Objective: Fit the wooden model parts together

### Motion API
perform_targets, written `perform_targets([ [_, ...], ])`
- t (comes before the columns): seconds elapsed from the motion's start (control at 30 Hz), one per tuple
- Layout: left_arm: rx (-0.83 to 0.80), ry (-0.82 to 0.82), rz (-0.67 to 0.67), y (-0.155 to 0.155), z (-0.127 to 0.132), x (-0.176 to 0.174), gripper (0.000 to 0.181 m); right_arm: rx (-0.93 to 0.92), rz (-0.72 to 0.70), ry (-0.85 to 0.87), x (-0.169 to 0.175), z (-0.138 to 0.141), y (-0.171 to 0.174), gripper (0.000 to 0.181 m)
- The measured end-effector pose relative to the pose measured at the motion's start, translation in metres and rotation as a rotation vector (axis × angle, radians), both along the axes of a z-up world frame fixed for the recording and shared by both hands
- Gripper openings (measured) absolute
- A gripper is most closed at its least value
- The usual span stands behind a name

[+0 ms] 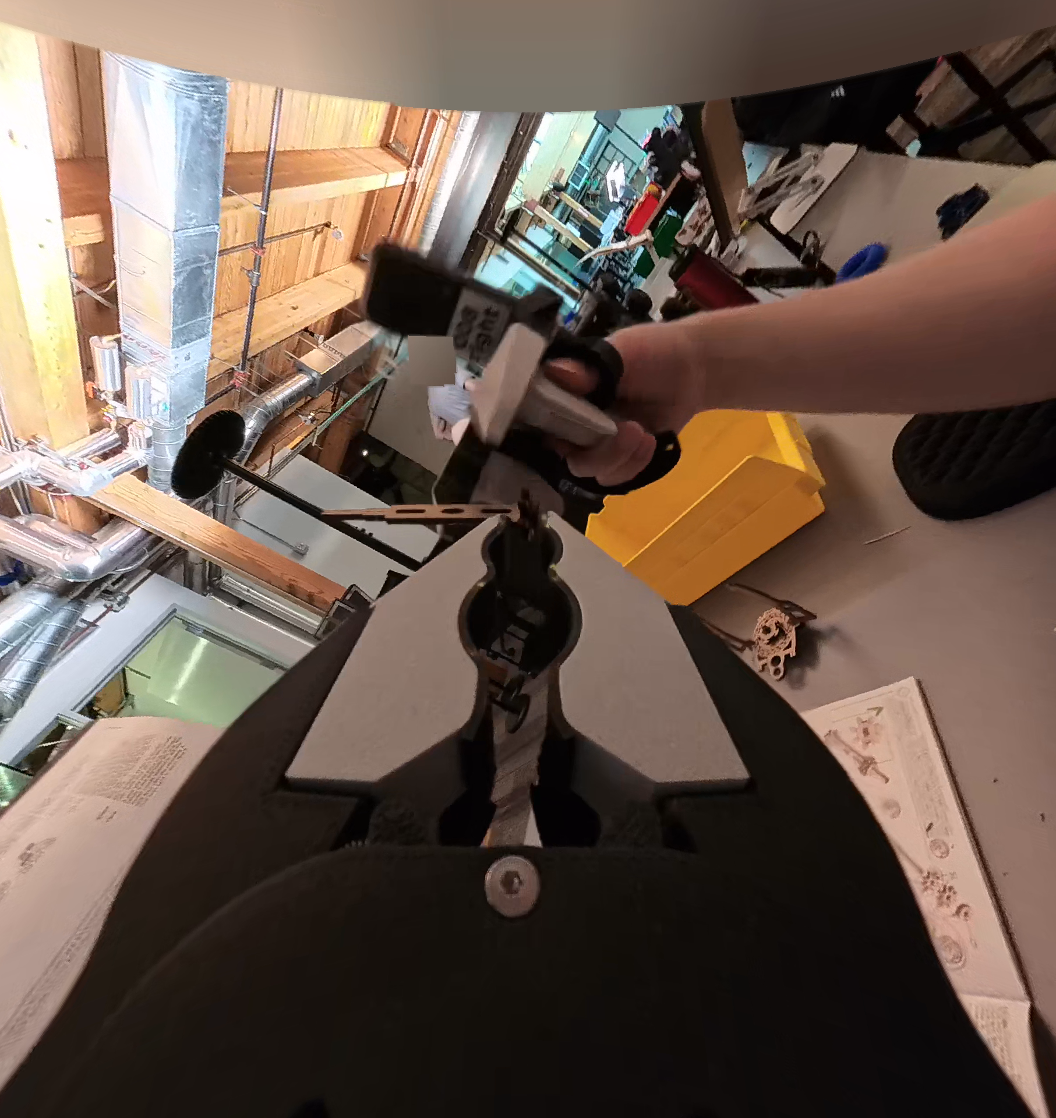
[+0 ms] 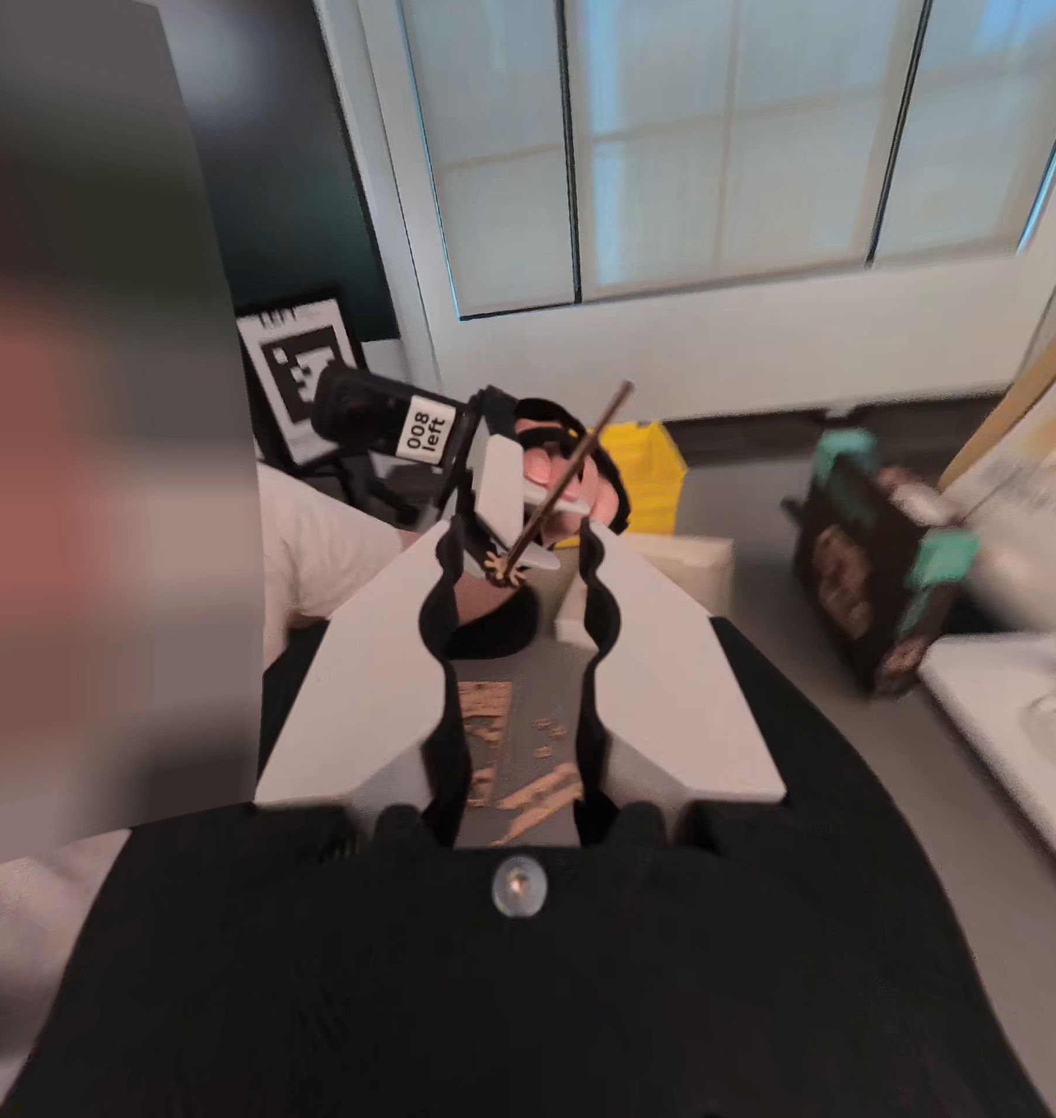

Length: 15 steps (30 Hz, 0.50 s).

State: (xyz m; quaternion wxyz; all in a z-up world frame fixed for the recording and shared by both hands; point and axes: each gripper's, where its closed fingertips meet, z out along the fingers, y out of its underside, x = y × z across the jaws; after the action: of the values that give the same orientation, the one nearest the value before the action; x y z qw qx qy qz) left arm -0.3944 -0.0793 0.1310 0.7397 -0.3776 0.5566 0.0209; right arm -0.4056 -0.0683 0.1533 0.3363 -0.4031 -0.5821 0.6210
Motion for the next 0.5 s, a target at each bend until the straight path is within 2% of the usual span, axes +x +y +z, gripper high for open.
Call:
perform_targets([
  [0.13, -0.054, -0.080, -0.051, -0.006, 0.011, -0.003, 0.006, 0.539, -0.143, 0.229, 0.007, 0.000, -0.011, 0.023],
  [0.2, -0.063, -0.098, -0.062, -0.007, 0.014, -0.004, 0.006, 0.670, -0.210, 0.233, 0.004, -0.003, -0.012, 0.017],
  [0.5, -0.055, -0.094, -0.056, -0.008, 0.014, -0.003, 0.006, 0.698, -0.212, 0.224, 0.001, -0.004, -0.019, 0.013],
])
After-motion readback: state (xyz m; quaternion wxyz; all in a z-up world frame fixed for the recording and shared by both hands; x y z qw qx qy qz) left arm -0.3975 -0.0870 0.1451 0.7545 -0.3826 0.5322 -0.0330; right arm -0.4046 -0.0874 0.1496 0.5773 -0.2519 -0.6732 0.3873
